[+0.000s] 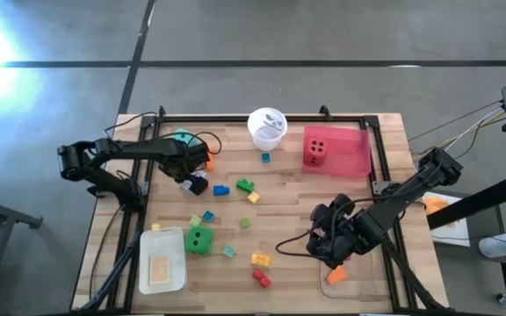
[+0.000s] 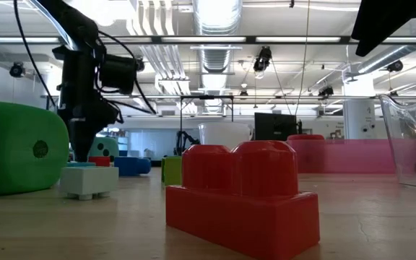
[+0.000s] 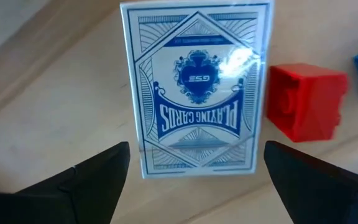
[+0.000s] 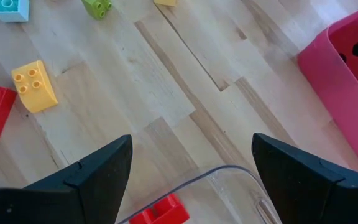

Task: Pick & Place Toys
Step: Put the blue deck of cards into the white bin

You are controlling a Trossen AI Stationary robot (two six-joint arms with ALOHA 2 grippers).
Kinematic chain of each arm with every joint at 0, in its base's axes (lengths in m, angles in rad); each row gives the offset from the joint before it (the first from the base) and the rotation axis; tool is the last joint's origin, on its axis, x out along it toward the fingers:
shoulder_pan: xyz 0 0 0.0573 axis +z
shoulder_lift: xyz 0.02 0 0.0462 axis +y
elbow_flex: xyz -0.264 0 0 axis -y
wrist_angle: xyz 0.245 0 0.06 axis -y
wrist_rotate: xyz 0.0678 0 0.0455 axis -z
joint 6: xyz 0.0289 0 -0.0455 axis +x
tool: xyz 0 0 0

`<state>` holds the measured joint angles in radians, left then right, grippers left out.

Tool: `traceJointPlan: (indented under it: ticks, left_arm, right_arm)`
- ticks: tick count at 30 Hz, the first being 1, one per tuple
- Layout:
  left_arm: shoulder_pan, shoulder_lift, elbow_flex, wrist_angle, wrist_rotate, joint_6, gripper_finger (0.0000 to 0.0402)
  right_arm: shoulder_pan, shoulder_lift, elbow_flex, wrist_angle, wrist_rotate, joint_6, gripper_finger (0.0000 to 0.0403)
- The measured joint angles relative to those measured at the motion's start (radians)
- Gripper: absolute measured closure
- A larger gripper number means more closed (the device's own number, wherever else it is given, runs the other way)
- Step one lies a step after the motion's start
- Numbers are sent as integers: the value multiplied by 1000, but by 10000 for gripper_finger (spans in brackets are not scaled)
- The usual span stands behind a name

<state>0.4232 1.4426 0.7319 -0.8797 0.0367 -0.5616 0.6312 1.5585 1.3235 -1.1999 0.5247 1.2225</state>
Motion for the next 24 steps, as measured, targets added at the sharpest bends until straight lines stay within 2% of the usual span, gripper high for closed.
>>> traceJointPlan:
  ticks: [7, 11, 17, 24]
  left_arm:
    - [-4, 101, 1, 32, 2, -11, 29]
    - [-4, 143, 11, 40, 8, 64, 29]
    - [-5, 133, 11, 46, 0, 102, 33]
    - [-6, 112, 7, 50, -11, 86, 97]
  right_arm:
    - [-1, 0, 0, 0, 0, -1, 78]
    - [-1, 0, 0, 0, -1, -2, 78]
    - [-1, 0, 0, 0, -1, -9, 78]
    - [-2, 0, -3, 0, 0, -21, 78]
